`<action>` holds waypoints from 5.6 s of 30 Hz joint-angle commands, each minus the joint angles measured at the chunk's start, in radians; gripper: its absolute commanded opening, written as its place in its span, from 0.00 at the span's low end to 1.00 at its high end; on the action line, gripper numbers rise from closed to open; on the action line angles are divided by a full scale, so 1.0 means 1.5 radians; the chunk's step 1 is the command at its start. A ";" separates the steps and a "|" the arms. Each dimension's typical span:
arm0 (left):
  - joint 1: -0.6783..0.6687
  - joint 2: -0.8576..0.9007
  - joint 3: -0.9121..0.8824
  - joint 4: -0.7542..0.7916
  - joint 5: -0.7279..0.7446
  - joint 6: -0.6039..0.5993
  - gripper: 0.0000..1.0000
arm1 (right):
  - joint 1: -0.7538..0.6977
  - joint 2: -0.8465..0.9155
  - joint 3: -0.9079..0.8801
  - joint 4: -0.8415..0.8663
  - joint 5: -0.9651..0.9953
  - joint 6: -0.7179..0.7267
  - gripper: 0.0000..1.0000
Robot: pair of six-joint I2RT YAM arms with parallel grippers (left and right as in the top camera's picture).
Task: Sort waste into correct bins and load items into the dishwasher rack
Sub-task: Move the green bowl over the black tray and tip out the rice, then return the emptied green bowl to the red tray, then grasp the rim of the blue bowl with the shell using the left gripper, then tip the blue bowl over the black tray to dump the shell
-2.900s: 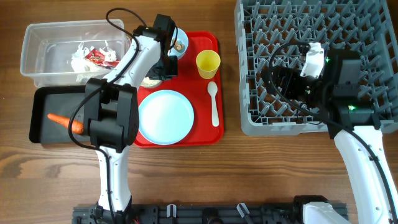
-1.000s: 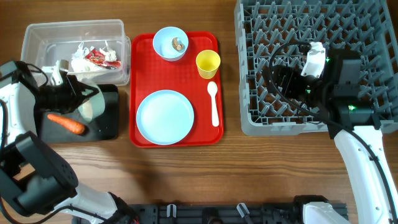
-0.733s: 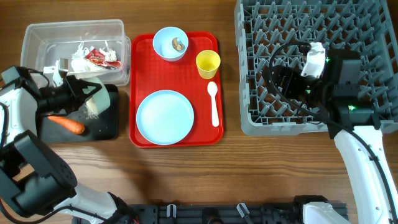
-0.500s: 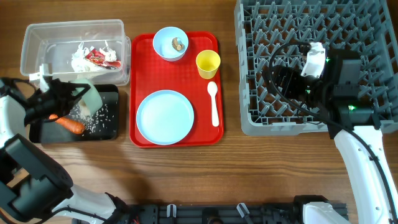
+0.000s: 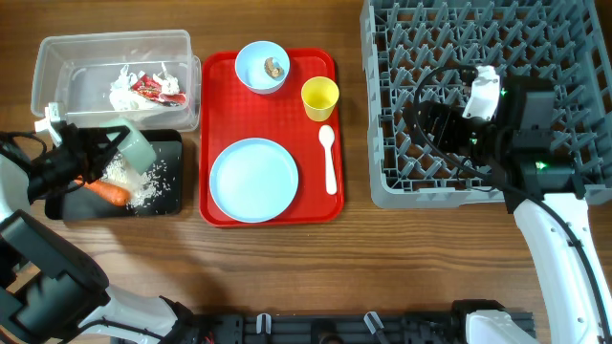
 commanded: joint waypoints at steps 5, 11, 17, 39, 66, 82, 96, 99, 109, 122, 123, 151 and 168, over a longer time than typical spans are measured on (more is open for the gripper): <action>0.008 -0.004 -0.005 -0.019 0.097 0.013 0.04 | -0.002 0.006 0.009 -0.004 -0.003 0.002 1.00; 0.020 -0.004 -0.005 -0.043 0.162 0.013 0.04 | -0.002 0.006 0.009 -0.004 -0.003 0.002 1.00; 0.021 -0.004 -0.005 -0.061 0.193 0.013 0.04 | -0.002 0.006 0.009 -0.006 -0.003 0.003 1.00; -0.096 -0.063 0.023 -0.022 0.193 0.085 0.04 | -0.002 0.006 0.009 0.013 -0.003 0.002 1.00; -0.723 0.105 0.065 0.290 -1.007 -0.287 0.04 | -0.002 0.042 -0.003 0.007 -0.001 0.003 1.00; -0.725 0.081 0.250 0.216 -0.993 -0.143 0.80 | -0.002 0.058 -0.003 0.012 0.000 0.002 1.00; -0.716 0.224 0.253 0.381 -0.883 0.068 0.63 | -0.002 0.058 -0.003 0.002 -0.001 0.002 1.00; -0.716 0.240 0.253 0.382 -0.883 0.068 0.57 | -0.002 0.058 -0.003 0.003 0.000 0.002 1.00; -0.717 0.284 0.253 0.377 -0.883 0.063 0.34 | -0.002 0.058 -0.003 0.003 0.000 0.000 1.00; -0.725 0.268 0.253 0.437 -0.887 0.048 0.04 | -0.002 0.058 -0.003 0.002 0.007 0.001 1.00; -0.726 0.256 0.256 0.443 -0.887 0.029 0.04 | -0.002 0.058 -0.003 0.001 0.007 0.001 1.00; -0.674 -0.067 0.291 -0.160 -0.749 -0.223 0.04 | -0.002 0.058 -0.003 -0.011 0.008 -0.015 1.00; -0.486 -0.255 0.012 -0.052 -0.607 -0.195 0.04 | -0.002 0.058 -0.003 -0.018 0.013 -0.015 1.00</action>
